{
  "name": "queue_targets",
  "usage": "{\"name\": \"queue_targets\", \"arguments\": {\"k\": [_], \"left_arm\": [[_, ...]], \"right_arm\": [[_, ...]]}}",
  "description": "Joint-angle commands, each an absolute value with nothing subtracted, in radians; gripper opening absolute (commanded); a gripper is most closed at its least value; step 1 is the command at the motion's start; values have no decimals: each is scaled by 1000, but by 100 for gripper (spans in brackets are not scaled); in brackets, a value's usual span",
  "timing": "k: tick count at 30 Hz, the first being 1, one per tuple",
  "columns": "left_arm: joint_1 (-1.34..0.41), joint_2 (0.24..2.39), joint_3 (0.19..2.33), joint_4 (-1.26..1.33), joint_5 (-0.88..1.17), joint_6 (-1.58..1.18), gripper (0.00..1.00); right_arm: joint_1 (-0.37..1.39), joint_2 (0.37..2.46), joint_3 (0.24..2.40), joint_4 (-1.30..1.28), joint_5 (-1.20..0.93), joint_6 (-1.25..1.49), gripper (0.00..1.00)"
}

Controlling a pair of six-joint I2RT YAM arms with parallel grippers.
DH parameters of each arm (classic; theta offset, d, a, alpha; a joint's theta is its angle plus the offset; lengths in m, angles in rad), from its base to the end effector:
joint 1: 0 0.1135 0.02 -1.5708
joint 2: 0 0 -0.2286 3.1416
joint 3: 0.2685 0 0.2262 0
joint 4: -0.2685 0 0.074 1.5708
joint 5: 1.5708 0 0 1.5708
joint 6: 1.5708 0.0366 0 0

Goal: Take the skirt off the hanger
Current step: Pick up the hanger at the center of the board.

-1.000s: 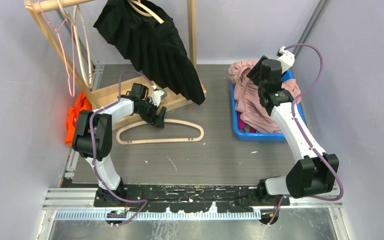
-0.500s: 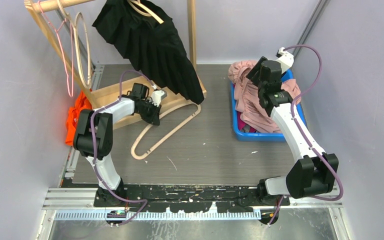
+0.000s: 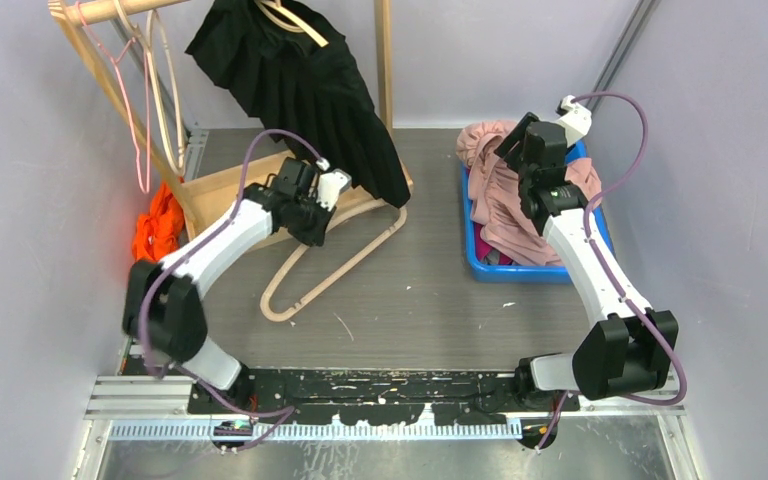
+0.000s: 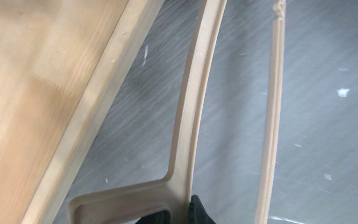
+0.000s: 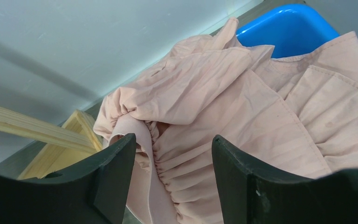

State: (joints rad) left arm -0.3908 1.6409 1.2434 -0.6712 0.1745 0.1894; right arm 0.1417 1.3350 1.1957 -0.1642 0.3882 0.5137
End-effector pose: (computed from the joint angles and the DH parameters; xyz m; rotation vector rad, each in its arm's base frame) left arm 0.2873 -0.1252 0.2160 0.8132 2.5166 -0.2983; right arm 0.2929 0.0278 0.3327 0.5992 1.7525 0.0923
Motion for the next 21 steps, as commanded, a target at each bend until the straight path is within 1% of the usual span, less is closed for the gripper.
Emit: {"name": "queue_targets", "arguments": {"k": [1, 6, 8, 12, 14, 17, 21], "left_arm": [[-500, 1397, 1288, -948, -72, 73, 0], [-623, 1173, 1278, -1117, -322, -126, 0], [-633, 1104, 1272, -1179, -401, -195, 0], [-633, 1020, 1294, -1299, -658, -280, 0], [-633, 1017, 1328, -1333, -791, -300, 0], [-633, 1069, 1420, -1324, -913, -287, 0], [-633, 1203, 1574, -1213, -982, -184, 0]], "right_arm": [[136, 1330, 1224, -87, 376, 539, 66], [136, 1343, 1232, -76, 360, 555, 66], [136, 1346, 1235, -71, 346, 566, 66], [137, 1356, 1247, -64, 310, 587, 66], [136, 1363, 1258, -66, 282, 595, 66], [135, 1371, 1274, -70, 260, 608, 66], [136, 1373, 1297, -81, 241, 605, 66]]}}
